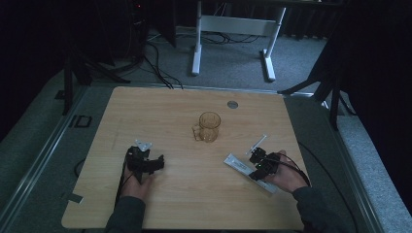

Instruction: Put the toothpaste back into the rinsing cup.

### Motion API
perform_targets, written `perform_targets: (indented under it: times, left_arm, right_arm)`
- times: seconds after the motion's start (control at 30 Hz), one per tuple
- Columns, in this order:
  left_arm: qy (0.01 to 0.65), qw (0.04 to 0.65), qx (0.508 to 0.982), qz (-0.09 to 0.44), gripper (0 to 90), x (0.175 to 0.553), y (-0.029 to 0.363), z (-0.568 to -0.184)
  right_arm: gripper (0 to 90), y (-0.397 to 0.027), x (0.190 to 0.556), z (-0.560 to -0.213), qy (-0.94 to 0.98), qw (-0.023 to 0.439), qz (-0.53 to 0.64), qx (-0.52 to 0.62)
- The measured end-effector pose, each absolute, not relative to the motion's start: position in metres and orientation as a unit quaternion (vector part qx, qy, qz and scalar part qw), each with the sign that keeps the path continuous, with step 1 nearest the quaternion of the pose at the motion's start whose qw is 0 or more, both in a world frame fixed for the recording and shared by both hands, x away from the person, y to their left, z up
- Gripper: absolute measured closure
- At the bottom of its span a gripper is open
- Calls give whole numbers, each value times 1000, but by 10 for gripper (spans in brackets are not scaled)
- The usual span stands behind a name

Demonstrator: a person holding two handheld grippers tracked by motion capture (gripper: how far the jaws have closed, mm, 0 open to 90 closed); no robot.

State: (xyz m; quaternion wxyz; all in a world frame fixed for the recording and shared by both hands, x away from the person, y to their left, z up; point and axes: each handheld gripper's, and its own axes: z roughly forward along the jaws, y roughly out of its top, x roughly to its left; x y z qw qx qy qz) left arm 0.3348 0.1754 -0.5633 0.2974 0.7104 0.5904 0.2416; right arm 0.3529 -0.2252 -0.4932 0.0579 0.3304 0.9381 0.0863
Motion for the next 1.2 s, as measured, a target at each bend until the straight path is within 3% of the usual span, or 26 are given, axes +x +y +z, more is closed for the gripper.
perform_targets:
  times: [1.2]
  left_arm:
    - [590,297,710,242,141,335,175,-563]
  right_arm:
    - [566,-208,365,-516,949,30,16,313]
